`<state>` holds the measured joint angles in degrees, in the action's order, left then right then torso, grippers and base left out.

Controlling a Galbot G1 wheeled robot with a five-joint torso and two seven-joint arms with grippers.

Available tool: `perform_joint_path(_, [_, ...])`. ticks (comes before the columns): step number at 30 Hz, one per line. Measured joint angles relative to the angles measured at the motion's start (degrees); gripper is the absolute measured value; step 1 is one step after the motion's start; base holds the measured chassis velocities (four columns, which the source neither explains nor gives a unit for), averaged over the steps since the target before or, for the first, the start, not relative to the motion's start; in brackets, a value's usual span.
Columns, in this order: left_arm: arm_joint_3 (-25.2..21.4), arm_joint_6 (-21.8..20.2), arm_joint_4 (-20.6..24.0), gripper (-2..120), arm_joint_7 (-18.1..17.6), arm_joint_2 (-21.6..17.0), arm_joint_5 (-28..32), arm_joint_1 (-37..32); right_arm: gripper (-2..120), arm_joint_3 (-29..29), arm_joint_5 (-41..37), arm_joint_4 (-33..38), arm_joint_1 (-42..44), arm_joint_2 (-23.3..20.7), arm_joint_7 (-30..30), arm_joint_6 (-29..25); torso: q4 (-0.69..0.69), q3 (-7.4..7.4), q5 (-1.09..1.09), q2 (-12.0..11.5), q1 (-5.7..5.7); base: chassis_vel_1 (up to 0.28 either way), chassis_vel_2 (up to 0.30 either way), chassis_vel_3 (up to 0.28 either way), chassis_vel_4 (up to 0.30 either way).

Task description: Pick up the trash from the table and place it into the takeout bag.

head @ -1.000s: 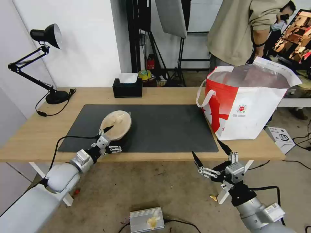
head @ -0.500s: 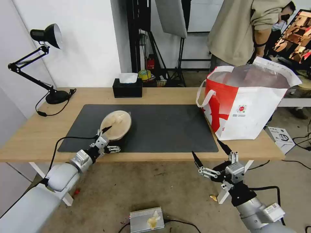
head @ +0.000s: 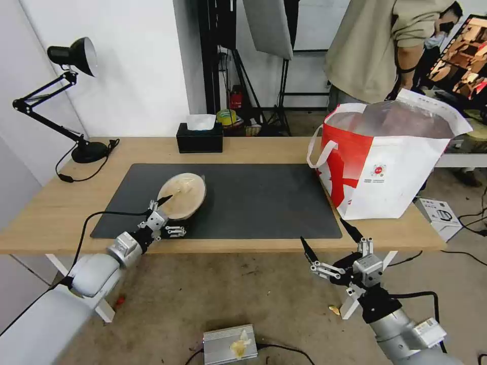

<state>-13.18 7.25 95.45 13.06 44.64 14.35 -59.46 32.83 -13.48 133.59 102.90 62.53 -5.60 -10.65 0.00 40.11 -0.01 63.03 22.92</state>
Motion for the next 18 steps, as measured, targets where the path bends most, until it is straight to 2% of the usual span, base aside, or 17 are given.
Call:
perform_joint_path(2, [0.2, 0.0, -0.2, 96, 0.0, -0.1, 0.0, 0.2, 100, 0.0, 0.0, 0.0, 0.0, 0.0, 0.0, 0.0, 0.0, 0.0, 0.0, 0.0, 0.0, 0.0, 0.0, 0.0, 0.0])
perform_joint_path(5, [0.8, 0.0, -0.7, 82, -0.2, -0.5, 0.1, 1.2, 100, 0.0, 0.0, 0.0, 0.0, 0.0, 0.0, 0.0, 0.0, 0.0, 0.0, 0.0, 0.0, 0.0, 0.0, 0.0, 0.0])
perform_joint_path(7, [0.9, 0.0, -0.7, 80, -0.2, -0.5, 0.1, 1.3, 100, 0.0, 0.0, 0.0, 0.0, 0.0, 0.0, 0.0, 0.0, 0.0, 0.0, 0.0, 0.0, 0.0, 0.0, 0.0, 0.0])
perform_joint_path(9, [1.2, 0.0, -0.9, 70, -0.2, -0.6, 0.3, 1.7, 100, 0.0, 0.0, 0.0, 0.0, 0.0, 0.0, 0.0, 0.0, 0.0, 0.0, 0.0, 0.0, 0.0, 0.0, 0.0, 0.0])
perform_joint_path(10, [1.2, 0.0, -0.9, 70, -0.2, -0.6, 0.3, 1.7, 100, 0.0, 0.0, 0.0, 0.0, 0.0, 0.0, 0.0, 0.0, 0.0, 0.0, 0.0, 0.0, 0.0, 0.0, 0.0, 0.0])
perform_joint_path(13, [1.9, 0.0, -1.0, 51, -0.2, -0.5, 1.0, 2.1, 100, 0.0, 0.0, 0.0, 0.0, 0.0, 0.0, 0.0, 0.0, 0.0, 0.0, 0.0, 0.0, 0.0, 0.0, 0.0, 0.0])
perform_joint_path(14, [1.9, 0.0, -1.0, 51, -0.2, -0.5, 1.0, 2.1, 100, 0.0, 0.0, 0.0, 0.0, 0.0, 0.0, 0.0, 0.0, 0.0, 0.0, 0.0, 0.0, 0.0, 0.0, 0.0, 0.0])
perform_joint_path(17, [2.1, 0.0, -1.0, 38, -0.2, -0.5, 1.4, 2.1, 100, 0.0, 0.0, 0.0, 0.0, 0.0, 0.0, 0.0, 0.0, 0.0, 0.01, 0.0, 0.0, 0.0, 0.0, 0.0, 0.0])
perform_joint_path(18, [2.1, 0.0, -1.0, 38, -0.2, -0.5, 1.4, 2.1, 100, 0.0, 0.0, 0.0, 0.0, 0.0, 0.0, 0.0, 0.0, 0.0, 0.01, 0.0, 0.0, 0.0, 0.0, 0.0, 0.0])
